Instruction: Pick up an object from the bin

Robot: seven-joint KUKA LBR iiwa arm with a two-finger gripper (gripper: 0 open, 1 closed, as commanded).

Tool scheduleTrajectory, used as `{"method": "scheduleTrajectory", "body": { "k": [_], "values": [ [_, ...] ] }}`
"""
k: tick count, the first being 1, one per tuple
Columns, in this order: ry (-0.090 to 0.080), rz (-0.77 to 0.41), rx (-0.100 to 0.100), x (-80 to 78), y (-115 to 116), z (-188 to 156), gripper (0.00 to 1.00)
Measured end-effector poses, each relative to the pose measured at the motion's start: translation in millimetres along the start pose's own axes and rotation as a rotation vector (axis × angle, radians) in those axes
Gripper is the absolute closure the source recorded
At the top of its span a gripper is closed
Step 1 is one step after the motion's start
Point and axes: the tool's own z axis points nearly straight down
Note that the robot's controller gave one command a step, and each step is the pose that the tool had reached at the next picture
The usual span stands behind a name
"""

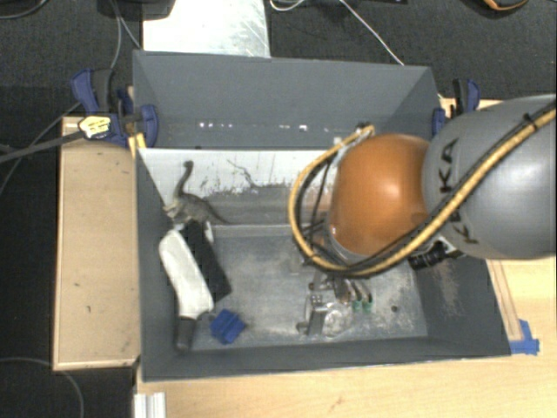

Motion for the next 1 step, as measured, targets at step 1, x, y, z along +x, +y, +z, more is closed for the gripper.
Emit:
{"method": "scheduleTrajectory", "body": {
  "k": [1],
  "values": [
    [-0.008, 0.006, -0.001, -1.9, -0.7, -4.2, 0.0]
  ]
}}
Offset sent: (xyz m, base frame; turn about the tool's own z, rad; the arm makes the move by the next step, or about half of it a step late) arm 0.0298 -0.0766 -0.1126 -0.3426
